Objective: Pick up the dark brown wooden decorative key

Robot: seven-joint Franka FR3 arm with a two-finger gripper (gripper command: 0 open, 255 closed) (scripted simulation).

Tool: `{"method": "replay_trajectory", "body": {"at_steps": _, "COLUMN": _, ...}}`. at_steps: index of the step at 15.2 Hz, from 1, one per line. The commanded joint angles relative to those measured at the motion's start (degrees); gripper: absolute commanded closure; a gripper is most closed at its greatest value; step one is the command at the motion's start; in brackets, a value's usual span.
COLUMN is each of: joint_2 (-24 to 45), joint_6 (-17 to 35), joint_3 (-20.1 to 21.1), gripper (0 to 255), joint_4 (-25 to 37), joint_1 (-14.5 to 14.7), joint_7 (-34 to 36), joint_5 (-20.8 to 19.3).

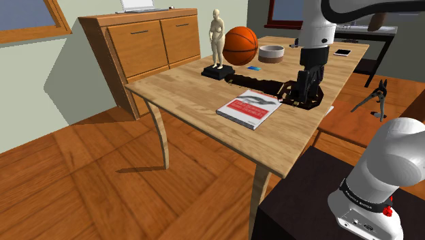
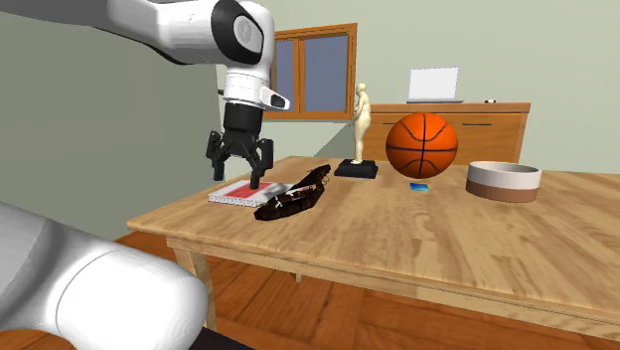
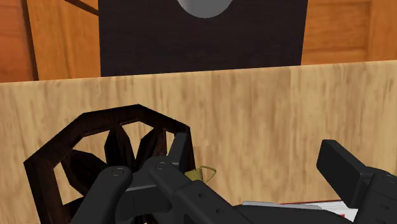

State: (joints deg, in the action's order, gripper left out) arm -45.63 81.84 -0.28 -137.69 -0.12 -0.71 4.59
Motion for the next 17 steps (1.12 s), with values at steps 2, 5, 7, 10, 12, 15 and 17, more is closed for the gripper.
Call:
{"method": "replay_trajectory", "body": {"at_steps": 2, "joint_2": 1.7, "joint_6": 1.7, "joint_3": 0.3, "gripper": 0, "joint_4": 0.7, "joint_1": -0.1, "joint_7": -0.2, "joint_5": -1.0}}
{"method": "replay_trajectory", "body": {"at_steps": 5, "joint_2": 6.8, "joint_6": 6.3, "joint_3": 1.3, "gripper": 0, "joint_4": 3.1, "joint_1": -0.5, "joint_7": -0.5, "joint_5": -3.9}}
{"method": "replay_trajectory", "body": {"at_steps": 7, "joint_2": 10.2, "joint_6": 9.2, "joint_3": 2.0, "gripper": 0, "joint_4": 4.9, "joint_1": -0.9, "joint_7": -0.5, "joint_5": -6.0}}
{"method": "replay_trajectory", "body": {"at_steps": 10, "joint_2": 15.3, "joint_6": 13.1, "joint_3": 3.1, "gripper": 0, "joint_4": 8.1, "joint_1": -1.5, "joint_7": -0.2, "joint_5": -9.2}}
{"method": "replay_trajectory", "body": {"at_steps": 12, "joint_2": 18.7, "joint_6": 15.4, "joint_3": 3.8, "gripper": 0, "joint_4": 10.5, "joint_1": -2.0, "joint_7": 0.2, "joint_5": -11.4}}
{"method": "replay_trajectory", "body": {"at_steps": 15, "joint_2": 23.8, "joint_6": 18.3, "joint_3": 4.9, "gripper": 0, "joint_4": 14.5, "joint_1": -2.7, "joint_7": 1.1, "joint_5": -15.0}}
{"method": "replay_trajectory", "body": {"at_steps": 17, "joint_2": 27.1, "joint_6": 19.9, "joint_3": 5.6, "gripper": 0, "joint_4": 17.4, "joint_1": -3.1, "joint_7": 1.8, "joint_5": -17.6}}
